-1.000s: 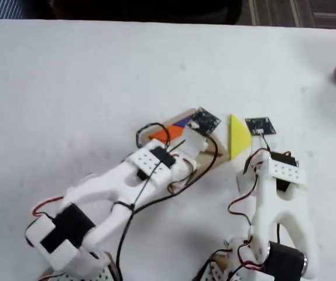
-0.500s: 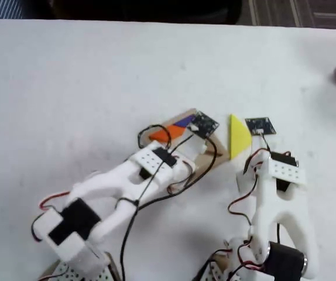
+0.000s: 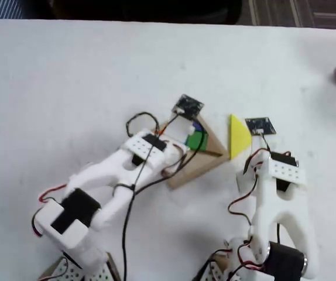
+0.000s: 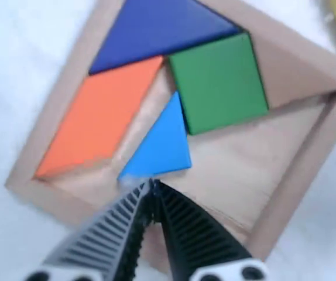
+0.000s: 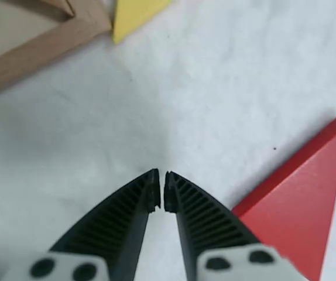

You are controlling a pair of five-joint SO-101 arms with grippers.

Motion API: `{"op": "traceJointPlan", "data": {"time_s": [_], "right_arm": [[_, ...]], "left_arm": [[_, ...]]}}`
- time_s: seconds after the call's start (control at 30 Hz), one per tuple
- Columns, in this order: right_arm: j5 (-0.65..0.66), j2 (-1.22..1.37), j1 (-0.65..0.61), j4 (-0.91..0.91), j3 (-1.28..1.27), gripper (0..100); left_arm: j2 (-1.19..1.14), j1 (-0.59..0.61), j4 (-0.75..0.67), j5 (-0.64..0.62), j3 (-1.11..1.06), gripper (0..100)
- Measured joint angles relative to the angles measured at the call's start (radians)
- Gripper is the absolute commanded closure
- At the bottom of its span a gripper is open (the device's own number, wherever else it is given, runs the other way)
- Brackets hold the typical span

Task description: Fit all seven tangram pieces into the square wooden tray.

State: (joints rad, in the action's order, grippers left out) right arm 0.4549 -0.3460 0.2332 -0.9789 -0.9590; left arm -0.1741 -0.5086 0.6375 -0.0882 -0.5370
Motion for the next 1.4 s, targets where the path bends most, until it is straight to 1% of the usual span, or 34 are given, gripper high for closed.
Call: {"op": "traceJointPlan", "data": {"time_s": [0.17,0.33,0.67,0.93,1.0,1.1,1.2,1.27,1.4], "right_arm": [[0.0,0.0,0.0,0.0,0.0,98.1],[0.0,0.0,0.0,0.0,0.0,98.1],[0.0,0.0,0.0,0.0,0.0,98.1],[0.0,0.0,0.0,0.0,0.0,98.1],[0.0,0.0,0.0,0.0,0.0,98.1],[0.0,0.0,0.0,0.0,0.0,98.1],[0.0,0.0,0.0,0.0,0.0,98.1],[0.0,0.0,0.0,0.0,0.0,98.1],[0.0,0.0,0.0,0.0,0.0,98.1]], "left_arm": [[0.0,0.006,-0.066,0.002,0.0,98],[0.0,0.008,-0.1,0.002,0.0,98],[0.0,0.008,-0.146,0.002,0.0,98],[0.0,0.008,-0.146,0.002,0.0,98],[0.0,0.008,-0.135,0.002,0.0,98],[0.021,0.008,-0.052,0.005,0.0,98],[0.029,0.008,0.017,0.058,0.0,98],[0.026,0.003,0.029,0.091,0.0,98],[-0.035,-0.012,0.031,0.092,0.049,98]]}}
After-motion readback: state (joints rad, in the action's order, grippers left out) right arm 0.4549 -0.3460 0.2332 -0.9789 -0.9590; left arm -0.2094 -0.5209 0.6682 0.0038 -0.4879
